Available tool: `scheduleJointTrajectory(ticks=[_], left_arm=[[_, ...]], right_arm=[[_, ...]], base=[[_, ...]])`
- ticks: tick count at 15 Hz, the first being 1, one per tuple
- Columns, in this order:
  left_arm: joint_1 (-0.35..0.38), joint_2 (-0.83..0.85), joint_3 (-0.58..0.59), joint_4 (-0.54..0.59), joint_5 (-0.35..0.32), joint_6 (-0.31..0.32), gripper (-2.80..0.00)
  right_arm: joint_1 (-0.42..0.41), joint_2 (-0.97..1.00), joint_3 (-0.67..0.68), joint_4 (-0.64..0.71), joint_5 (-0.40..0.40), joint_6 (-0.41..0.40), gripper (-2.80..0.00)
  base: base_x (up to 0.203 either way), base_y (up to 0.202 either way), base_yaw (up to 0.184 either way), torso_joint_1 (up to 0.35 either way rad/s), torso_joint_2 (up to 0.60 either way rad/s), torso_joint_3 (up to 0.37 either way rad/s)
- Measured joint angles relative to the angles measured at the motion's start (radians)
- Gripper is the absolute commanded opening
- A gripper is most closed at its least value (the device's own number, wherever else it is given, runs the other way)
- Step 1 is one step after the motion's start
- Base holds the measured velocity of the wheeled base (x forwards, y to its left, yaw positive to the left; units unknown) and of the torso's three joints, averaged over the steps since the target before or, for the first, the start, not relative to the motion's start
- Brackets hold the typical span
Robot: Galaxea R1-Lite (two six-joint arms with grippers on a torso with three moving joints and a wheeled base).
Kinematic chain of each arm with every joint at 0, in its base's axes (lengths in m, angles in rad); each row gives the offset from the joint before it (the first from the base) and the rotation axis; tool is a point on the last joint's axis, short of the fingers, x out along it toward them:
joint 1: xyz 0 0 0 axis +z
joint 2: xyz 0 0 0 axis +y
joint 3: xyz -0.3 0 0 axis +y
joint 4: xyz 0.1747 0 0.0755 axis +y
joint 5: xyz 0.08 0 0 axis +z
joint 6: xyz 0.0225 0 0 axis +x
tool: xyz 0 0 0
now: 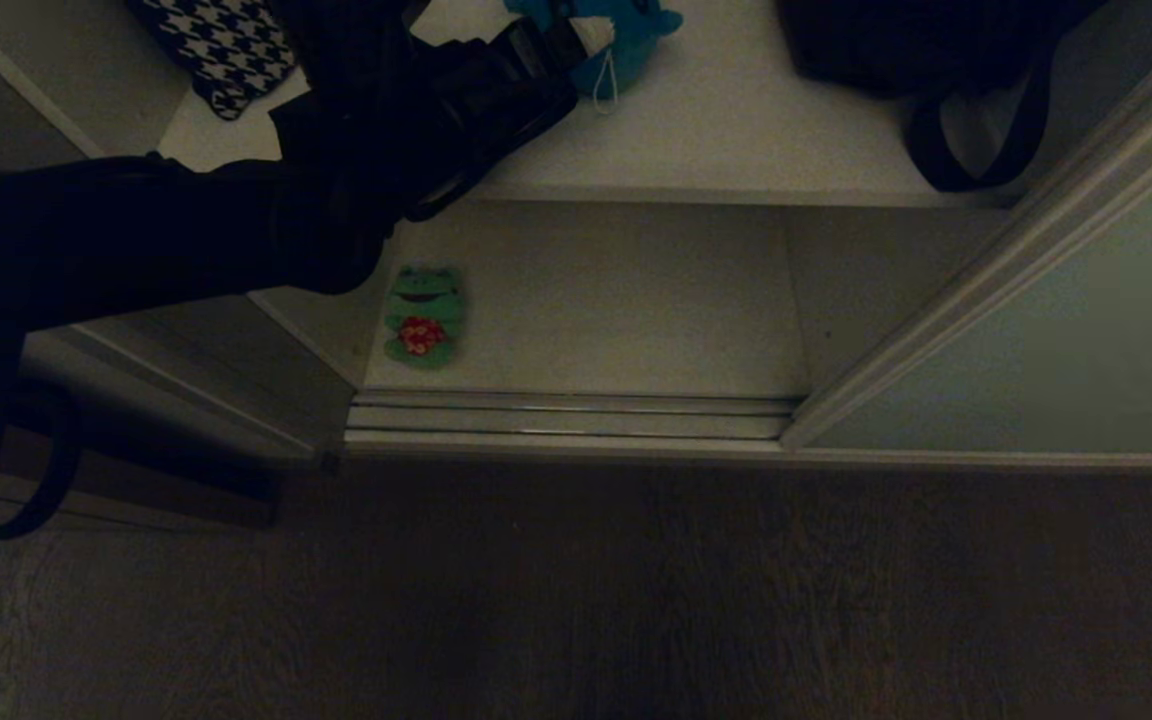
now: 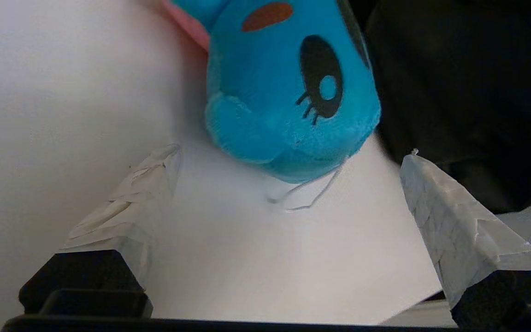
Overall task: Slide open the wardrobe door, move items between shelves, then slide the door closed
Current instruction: Place the blue doll on the lower shelf
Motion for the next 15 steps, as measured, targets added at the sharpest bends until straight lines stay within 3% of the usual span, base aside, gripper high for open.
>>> scheduleJointTrajectory(ticks=[3,6,11,15], left_arm=[[-0.002,-0.004,0.001,0.0,0.004,0.062,0.0],[-0.002,-0.011,0.001,0.016,0.003,0.062,0.0],[-0.001,-0.016,0.0,0.011,-0.002,0.057,0.0],[-0.004,-0.023,-0.001,0.015,-0.012,0.047,0.0]], right_arm=[[0.0,0.0,0.0,0.0,0.0,0.0,-2.8],[0.0,0.0,0.0,0.0,0.0,0.0,-2.8],[0.0,0.0,0.0,0.0,0.0,0.0,-2.8],[0.0,0.0,0.0,0.0,0.0,0.0,-2.8]], base=[[0.0,0.0,0.0,0.0,0.0,0.0],[0.0,0.0,0.0,0.0,0.0,0.0],[0.159,0.0,0.001,0.003,0.0,0.003],[0.0,0.0,0.0,0.0,0.0,0.0]])
